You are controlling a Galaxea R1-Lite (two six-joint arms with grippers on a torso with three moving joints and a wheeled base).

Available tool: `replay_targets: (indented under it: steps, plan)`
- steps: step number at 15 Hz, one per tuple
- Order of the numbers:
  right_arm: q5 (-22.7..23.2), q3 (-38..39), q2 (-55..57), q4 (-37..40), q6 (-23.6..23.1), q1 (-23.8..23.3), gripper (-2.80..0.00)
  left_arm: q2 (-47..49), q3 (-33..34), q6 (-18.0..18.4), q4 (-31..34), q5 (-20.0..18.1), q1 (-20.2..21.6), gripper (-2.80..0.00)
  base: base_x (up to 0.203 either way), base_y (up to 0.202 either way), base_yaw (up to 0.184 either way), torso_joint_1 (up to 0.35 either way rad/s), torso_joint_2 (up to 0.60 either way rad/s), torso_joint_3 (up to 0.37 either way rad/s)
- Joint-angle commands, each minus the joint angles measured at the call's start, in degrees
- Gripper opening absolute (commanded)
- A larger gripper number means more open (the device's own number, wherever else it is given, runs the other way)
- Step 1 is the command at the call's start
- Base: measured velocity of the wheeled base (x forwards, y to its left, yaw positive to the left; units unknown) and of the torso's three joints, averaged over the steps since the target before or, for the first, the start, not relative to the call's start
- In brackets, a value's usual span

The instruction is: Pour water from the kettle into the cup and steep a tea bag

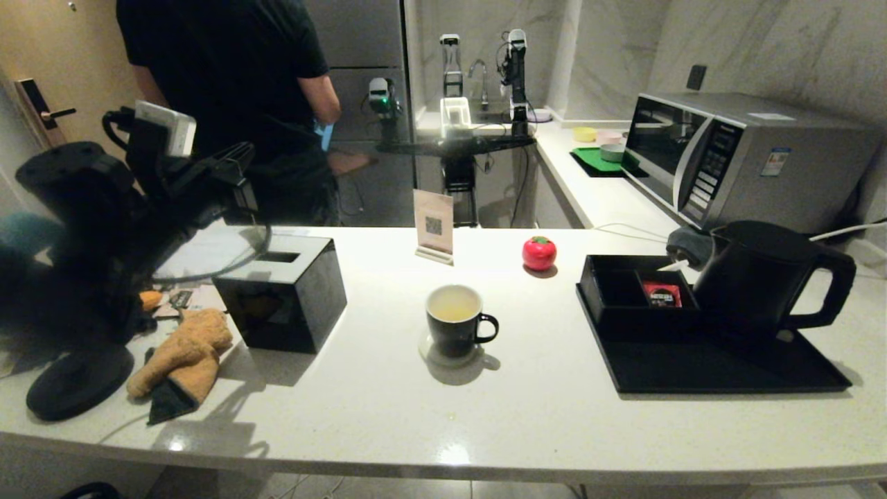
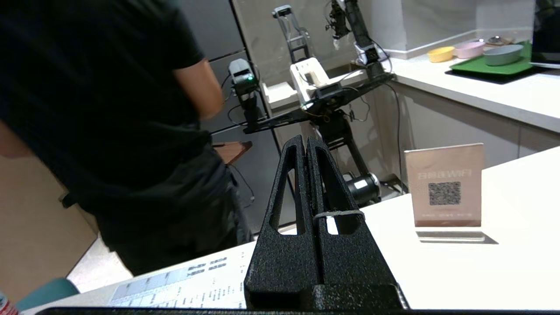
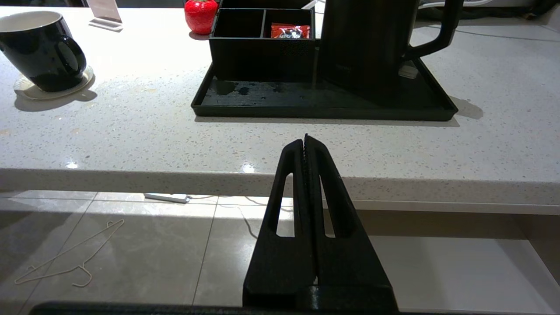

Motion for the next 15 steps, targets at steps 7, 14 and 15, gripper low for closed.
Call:
replay_targets:
  steps: [7, 14, 15]
  plan:
    - [0.00, -0.02, -0.02, 0.00, 0.00, 0.01, -2.80, 0.14, -0.10, -0.59, -0.43, -0.14, 5.05, -2.80, 0.000, 0.000, 0.000, 0.000, 0.00, 0.000]
    - [0.00, 0.05, -0.02, 0.00, 0.00, 0.01, -2.80, 0.34, -1.16, -3.59, -0.33, -0.25, 7.89, -2.80, 0.000, 0.000, 0.000, 0.000, 0.00, 0.000]
    - [0.00, -0.02, -0.02, 0.00, 0.00, 0.01, -2.80, 0.59, -1.26, -3.68, -0.26, -0.33, 7.80, -2.80, 0.000, 0.000, 0.000, 0.000, 0.00, 0.000]
